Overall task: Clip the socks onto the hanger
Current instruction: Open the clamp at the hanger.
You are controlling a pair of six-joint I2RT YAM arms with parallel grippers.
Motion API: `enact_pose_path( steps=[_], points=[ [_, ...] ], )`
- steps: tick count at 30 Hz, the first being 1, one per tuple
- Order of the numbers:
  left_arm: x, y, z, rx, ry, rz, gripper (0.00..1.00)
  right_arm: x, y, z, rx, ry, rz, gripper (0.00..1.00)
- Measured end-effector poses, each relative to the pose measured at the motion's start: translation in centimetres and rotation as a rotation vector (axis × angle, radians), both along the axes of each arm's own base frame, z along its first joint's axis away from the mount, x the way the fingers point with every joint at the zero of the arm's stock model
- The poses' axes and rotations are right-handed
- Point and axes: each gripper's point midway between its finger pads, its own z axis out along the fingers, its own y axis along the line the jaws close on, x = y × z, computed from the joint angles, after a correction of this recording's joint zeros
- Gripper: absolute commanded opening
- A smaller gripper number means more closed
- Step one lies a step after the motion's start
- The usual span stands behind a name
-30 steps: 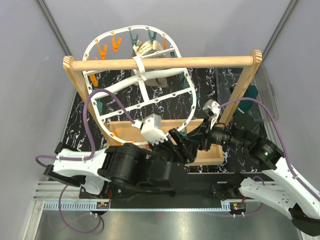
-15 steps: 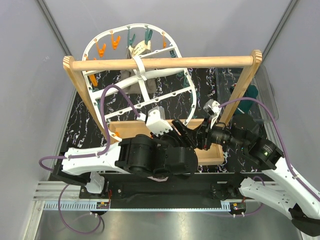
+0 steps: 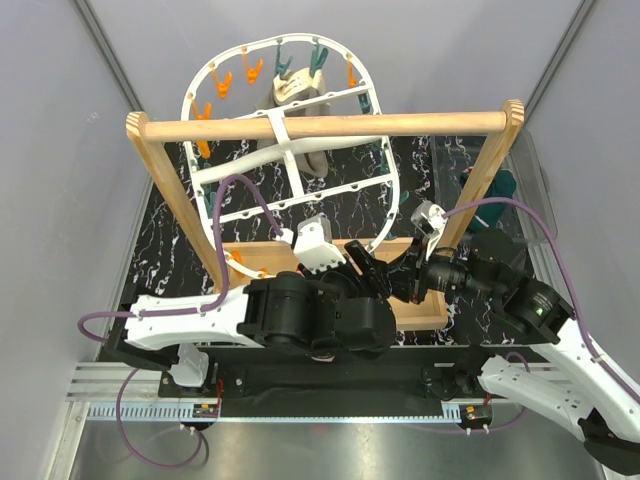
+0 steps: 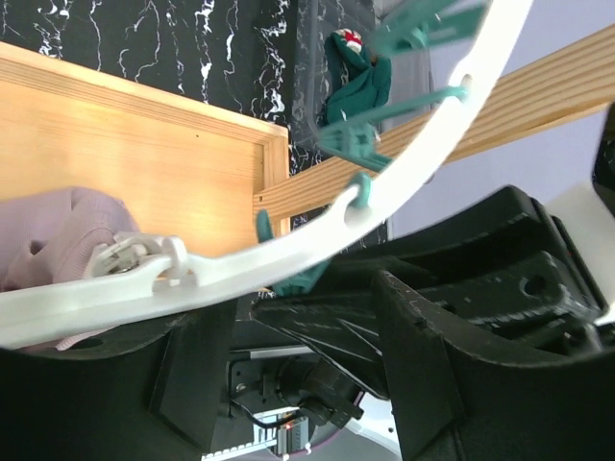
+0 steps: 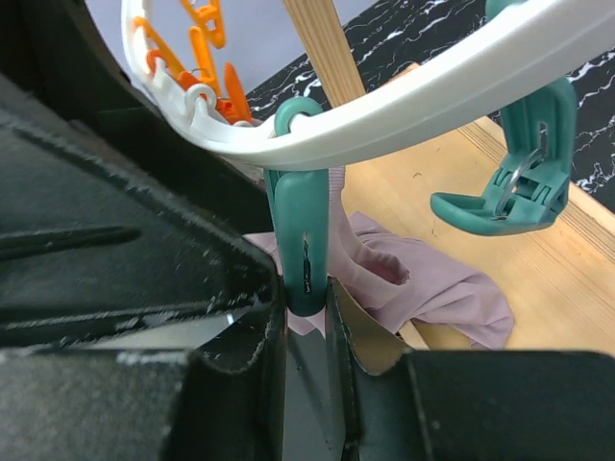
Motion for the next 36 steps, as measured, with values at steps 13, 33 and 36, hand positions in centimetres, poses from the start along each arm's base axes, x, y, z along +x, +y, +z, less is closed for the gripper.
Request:
enact_pose_path(
  steps=[13, 33, 36],
  points=[
    [0.3, 0.6, 0.3, -0.040, -0.003, 0.032, 0.62, -0.7, -0.1, 0.4, 0.006, -0.001, 0.026, 0.00],
    [1.5, -0.4, -0.4, 0.003, -0.073, 0.083, 0.44, -1.0, -0.1, 1.0, -0.003, -0.015, 0.050, 0.00],
    [1.5, -0.4, -0.5, 0.004, -0.074, 0.084, 0.46, -1.0, -0.2, 1.0, -0.004, -0.018, 0.050, 0.00]
  ],
)
